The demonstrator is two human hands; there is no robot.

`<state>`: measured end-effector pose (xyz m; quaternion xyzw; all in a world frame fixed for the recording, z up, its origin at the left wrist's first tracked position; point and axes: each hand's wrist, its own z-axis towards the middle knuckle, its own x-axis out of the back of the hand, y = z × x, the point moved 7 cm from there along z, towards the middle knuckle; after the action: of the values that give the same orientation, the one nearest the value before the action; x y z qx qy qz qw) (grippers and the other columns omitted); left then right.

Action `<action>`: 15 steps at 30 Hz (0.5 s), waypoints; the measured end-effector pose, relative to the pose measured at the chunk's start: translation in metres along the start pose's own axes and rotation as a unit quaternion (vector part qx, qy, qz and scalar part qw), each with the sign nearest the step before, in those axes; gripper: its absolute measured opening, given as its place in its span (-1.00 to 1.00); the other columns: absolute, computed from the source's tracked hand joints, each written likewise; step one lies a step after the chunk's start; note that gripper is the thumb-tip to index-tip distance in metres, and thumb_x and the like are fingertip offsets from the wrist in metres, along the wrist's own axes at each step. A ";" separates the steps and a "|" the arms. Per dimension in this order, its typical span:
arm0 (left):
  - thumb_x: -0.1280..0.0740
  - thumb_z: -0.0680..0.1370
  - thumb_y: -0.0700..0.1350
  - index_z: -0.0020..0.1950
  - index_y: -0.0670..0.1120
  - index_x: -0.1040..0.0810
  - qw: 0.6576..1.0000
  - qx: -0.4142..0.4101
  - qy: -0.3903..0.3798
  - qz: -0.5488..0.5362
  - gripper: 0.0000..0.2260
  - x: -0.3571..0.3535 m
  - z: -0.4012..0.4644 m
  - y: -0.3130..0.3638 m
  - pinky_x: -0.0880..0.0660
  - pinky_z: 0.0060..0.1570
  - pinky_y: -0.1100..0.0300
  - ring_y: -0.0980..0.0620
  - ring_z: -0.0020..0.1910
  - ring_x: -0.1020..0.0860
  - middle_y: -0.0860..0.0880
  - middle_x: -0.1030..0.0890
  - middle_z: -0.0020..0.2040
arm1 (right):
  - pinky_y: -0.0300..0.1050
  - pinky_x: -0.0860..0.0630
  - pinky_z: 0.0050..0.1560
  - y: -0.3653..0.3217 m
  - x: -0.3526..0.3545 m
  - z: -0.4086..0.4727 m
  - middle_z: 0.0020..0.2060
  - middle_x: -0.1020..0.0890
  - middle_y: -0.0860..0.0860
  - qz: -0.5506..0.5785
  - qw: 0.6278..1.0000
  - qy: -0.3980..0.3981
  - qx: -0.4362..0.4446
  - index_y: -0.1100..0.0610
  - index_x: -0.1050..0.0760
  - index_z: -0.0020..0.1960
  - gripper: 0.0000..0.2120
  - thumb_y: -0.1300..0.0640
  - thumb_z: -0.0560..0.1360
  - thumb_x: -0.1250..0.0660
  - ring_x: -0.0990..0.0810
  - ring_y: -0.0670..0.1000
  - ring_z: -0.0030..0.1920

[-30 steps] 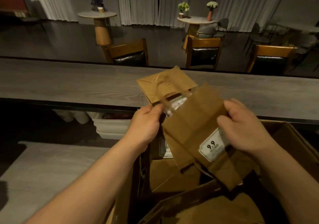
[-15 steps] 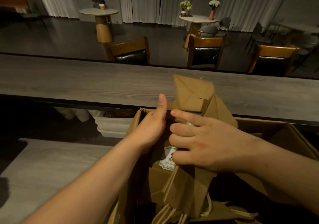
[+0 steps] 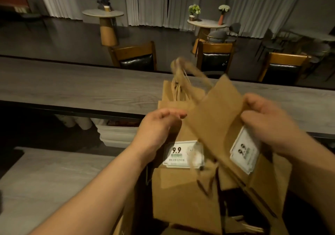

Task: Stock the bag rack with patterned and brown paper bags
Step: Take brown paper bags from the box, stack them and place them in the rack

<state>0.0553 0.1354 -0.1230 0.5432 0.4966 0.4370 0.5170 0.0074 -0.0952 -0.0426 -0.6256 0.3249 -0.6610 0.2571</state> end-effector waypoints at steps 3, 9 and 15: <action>-0.37 0.58 -0.36 0.11 0.05 -0.71 0.999 -0.020 -0.019 0.039 -0.68 -0.001 -0.005 0.004 -0.64 0.12 0.15 0.14 0.17 -0.65 0.16 -0.72 0.09 | 0.17 -0.57 -0.12 0.022 0.022 0.010 -0.23 -0.71 0.12 0.119 0.985 0.034 -0.117 0.11 -0.58 0.18 -0.74 0.27 0.61 -0.18 -0.67 0.18 -0.23; -0.22 0.67 0.14 0.10 0.05 -0.74 0.999 0.005 -0.019 -0.025 -0.68 -0.006 -0.015 0.014 -0.53 0.22 0.06 0.20 0.07 -0.67 0.11 -0.73 0.09 | 0.03 -0.64 -0.11 0.027 -0.015 0.011 -0.01 -0.74 0.11 0.208 0.964 0.081 -0.143 0.13 -0.51 0.26 -0.80 0.15 0.66 -0.28 -0.76 0.08 -0.11; -0.56 0.48 -0.13 0.53 0.52 0.05 0.993 -0.056 -0.096 0.027 -0.01 -0.013 -0.020 0.010 -0.55 0.30 -0.03 0.12 0.30 -0.56 0.27 -0.45 0.34 | -0.14 -0.66 0.01 0.001 -0.067 -0.004 0.34 -0.44 -0.09 0.094 0.993 0.042 -0.057 -0.19 -0.27 0.44 -0.58 0.07 0.66 -0.30 -0.59 -0.06 0.21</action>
<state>0.0346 0.1254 -0.1110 0.5662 0.4041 0.4238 0.5801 0.0087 -0.0454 -0.0871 -0.5773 0.4300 -0.6403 0.2679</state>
